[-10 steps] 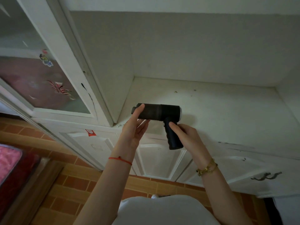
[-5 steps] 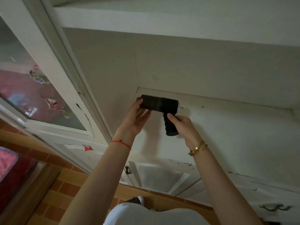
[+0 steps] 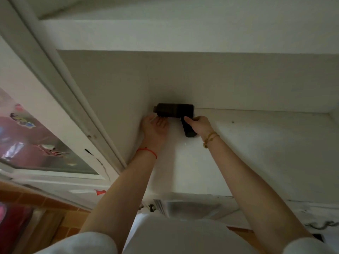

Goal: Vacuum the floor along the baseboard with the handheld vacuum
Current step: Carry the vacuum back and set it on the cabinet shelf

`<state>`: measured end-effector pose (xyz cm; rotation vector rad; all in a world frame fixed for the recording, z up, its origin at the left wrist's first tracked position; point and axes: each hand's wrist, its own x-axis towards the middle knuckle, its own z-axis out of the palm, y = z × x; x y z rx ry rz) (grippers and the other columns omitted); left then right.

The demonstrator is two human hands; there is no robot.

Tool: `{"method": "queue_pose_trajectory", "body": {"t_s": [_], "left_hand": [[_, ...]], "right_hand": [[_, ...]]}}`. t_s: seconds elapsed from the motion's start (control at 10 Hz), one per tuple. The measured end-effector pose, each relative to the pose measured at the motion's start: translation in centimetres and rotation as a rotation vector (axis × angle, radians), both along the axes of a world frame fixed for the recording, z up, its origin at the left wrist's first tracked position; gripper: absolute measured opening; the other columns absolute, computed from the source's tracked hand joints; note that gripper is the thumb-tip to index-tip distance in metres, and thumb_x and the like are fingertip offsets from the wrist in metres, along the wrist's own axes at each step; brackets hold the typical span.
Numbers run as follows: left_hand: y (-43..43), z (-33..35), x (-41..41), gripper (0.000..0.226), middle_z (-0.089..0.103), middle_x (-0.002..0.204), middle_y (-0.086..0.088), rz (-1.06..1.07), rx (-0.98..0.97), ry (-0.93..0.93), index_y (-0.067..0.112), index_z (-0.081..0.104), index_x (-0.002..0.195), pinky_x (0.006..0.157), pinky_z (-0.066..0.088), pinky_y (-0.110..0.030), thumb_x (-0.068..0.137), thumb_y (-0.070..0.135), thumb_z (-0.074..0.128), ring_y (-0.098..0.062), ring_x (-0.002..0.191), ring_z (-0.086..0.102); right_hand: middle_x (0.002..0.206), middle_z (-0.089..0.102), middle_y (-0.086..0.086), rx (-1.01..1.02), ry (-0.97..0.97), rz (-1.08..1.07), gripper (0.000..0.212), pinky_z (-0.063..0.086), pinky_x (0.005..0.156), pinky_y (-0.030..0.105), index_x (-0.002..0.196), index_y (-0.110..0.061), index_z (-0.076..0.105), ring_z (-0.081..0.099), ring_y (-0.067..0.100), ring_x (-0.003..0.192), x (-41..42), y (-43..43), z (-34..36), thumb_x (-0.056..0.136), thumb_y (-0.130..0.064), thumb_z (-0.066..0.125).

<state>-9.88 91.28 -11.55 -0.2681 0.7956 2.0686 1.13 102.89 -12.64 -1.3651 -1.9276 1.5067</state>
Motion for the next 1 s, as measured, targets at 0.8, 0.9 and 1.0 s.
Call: {"method": "queue_pose_trajectory", "body": {"t_s": [0.8, 0.9, 1.0], "left_hand": [[3.2, -3.0, -2.1, 0.054, 0.038, 0.156, -0.009, 0.075, -0.061, 0.056, 0.006, 0.034, 0.151, 0.114, 0.027, -0.033, 0.104, 0.031, 0.026, -0.025, 0.140, 0.042], [3.2, -3.0, -2.0, 0.052, 0.039, 0.156, -0.006, 0.039, -0.138, 0.167, 0.007, 0.036, 0.150, 0.113, 0.026, -0.031, 0.104, 0.029, 0.028, -0.023, 0.142, 0.040], [3.0, -2.7, -1.9, 0.046, 0.048, 0.149, -0.008, -0.008, -0.270, 0.381, 0.009, 0.045, 0.146, 0.108, 0.033, -0.025, 0.103, 0.025, 0.040, -0.020, 0.140, 0.043]], "right_hand": [[0.049, 0.035, -0.001, 0.249, -0.129, -0.043, 0.058, 0.030, 0.037, 0.014, 0.050, -0.016, 0.030, 0.032, 0.009, 0.044, -3.5, 0.7, -0.4, 0.086, -0.038, 0.069], [0.048, 0.033, -0.001, 0.241, -0.083, -0.046, 0.059, 0.028, 0.037, 0.015, 0.050, -0.017, 0.028, 0.030, 0.010, 0.045, -3.4, 0.8, -0.8, 0.088, -0.039, 0.067], [0.050, 0.038, -0.002, 0.256, -0.050, -0.066, 0.054, 0.027, 0.042, 0.017, 0.052, -0.016, 0.033, 0.035, 0.009, 0.047, -2.3, 0.4, -0.6, 0.093, -0.038, 0.060]]}}
